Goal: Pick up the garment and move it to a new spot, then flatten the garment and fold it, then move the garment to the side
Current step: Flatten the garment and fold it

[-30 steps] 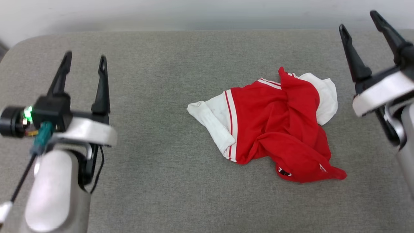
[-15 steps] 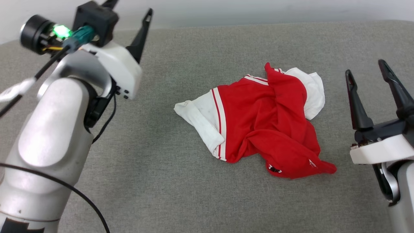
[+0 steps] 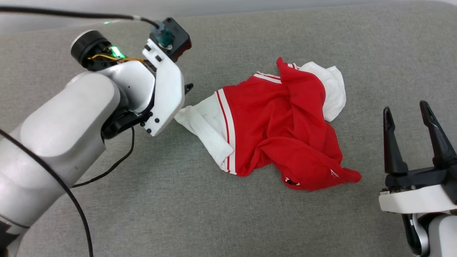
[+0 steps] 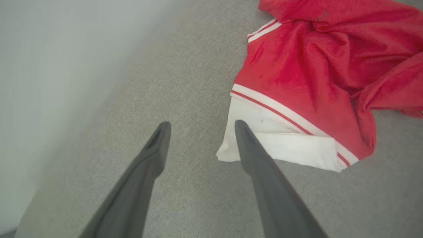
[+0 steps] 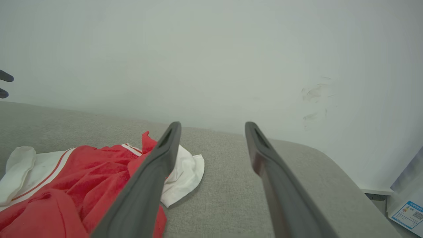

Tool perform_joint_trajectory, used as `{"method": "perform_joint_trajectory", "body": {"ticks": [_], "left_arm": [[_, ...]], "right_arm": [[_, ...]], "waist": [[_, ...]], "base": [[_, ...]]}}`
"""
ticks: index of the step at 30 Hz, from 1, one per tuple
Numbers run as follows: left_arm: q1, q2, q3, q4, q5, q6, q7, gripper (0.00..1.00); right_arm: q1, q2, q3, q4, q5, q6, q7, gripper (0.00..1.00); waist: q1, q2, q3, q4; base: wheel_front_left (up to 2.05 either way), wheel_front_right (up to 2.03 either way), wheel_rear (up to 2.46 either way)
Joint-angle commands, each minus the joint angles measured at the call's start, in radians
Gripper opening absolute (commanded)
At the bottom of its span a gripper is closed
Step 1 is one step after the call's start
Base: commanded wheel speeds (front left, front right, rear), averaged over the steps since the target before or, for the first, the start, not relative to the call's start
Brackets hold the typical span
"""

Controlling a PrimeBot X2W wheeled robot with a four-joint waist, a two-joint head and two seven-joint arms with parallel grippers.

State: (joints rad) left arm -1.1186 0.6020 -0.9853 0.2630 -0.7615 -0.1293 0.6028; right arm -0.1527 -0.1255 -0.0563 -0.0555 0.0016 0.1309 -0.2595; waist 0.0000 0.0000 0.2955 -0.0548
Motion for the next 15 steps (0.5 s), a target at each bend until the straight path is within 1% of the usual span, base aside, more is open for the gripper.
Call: {"method": "perform_joint_trajectory", "body": {"ticks": [1,9,12,15], "left_arm": [[-0.038,0.009,-0.034,0.004,-0.015,0.000,0.017,1.00],[-0.174,0.009,-0.246,0.059,-0.129,0.000,0.114,1.00],[-0.193,0.012,-0.282,0.074,-0.154,0.000,0.156,1.00],[-0.178,0.026,-0.292,0.080,-0.168,0.000,0.215,1.00]], "right_arm": [[0.013,0.012,0.001,-0.007,-0.004,0.000,-0.005,1.00],[-0.043,0.014,0.052,-0.007,-0.028,0.000,-0.005,1.00],[-0.065,0.017,0.062,-0.013,-0.031,0.000,-0.005,1.00],[-0.079,0.021,0.070,-0.013,-0.031,0.000,-0.005,1.00]], "waist": [[0.0000,0.0000,0.021,-0.016],[0.0000,0.0000,0.108,-0.064],[0.0000,0.0000,0.140,-0.081],[0.0000,0.0000,0.162,-0.095]], "base": [[0.00,0.00,0.00],[0.00,0.00,0.00],[0.00,0.00,0.00],[0.00,0.00,0.00]]}}
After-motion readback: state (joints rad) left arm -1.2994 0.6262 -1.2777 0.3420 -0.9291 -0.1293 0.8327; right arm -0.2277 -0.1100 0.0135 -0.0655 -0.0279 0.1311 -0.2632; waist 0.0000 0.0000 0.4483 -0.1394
